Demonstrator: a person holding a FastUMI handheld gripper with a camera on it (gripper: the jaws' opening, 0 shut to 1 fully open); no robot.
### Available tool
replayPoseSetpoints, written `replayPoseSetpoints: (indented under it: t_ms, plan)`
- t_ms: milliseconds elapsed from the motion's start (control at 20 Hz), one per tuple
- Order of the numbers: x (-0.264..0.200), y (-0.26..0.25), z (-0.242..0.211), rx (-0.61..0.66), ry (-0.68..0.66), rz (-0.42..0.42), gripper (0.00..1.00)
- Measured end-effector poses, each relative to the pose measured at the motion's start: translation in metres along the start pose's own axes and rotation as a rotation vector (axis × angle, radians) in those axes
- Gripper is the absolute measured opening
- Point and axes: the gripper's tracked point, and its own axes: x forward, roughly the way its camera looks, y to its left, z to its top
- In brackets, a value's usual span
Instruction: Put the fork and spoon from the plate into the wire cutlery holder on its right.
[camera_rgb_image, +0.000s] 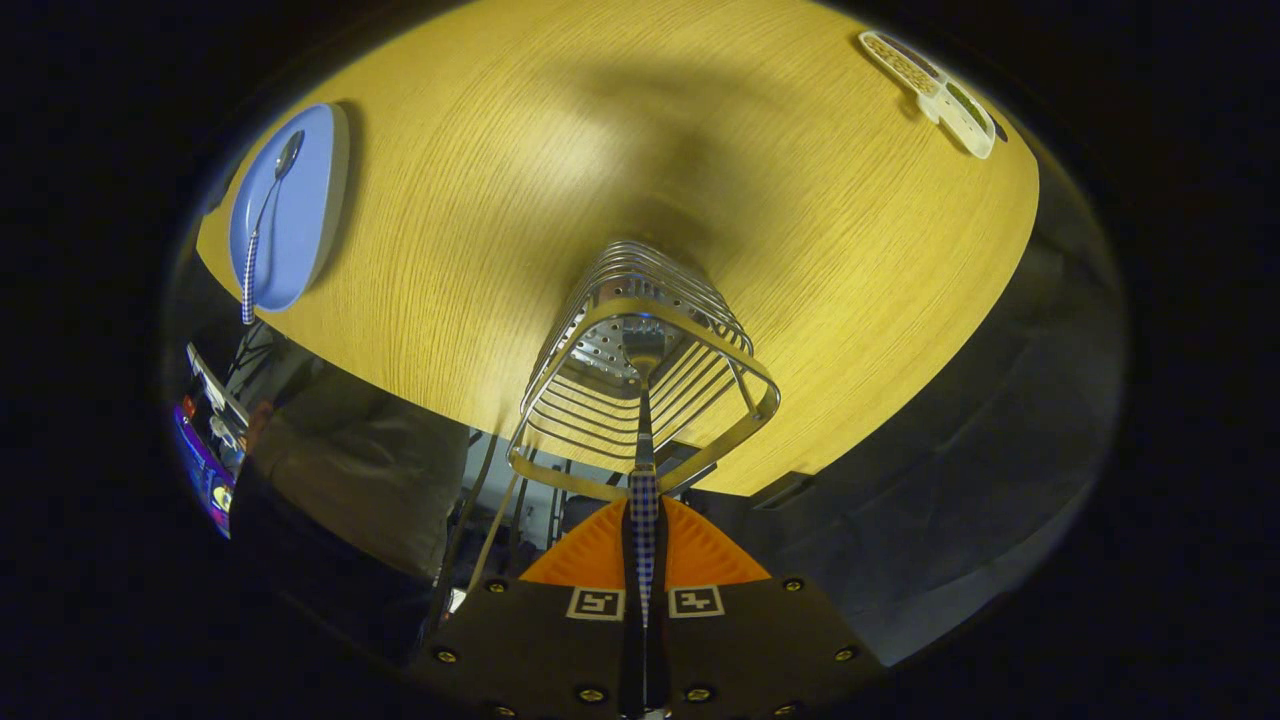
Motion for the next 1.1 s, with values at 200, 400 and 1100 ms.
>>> replayPoseSetpoints:
  t_ms: [200, 400, 1100]
  plan:
    - [-0.001, 0.002, 0.001, 0.031, 0.004, 0.012, 0.02]
    - [-0.009, 0.002, 0.005, 0.065, -0.015, 0.032, 0.09]
    - [-0.036, -0.001, -0.012, 0.084, -0.114, 0.022, 0.27]
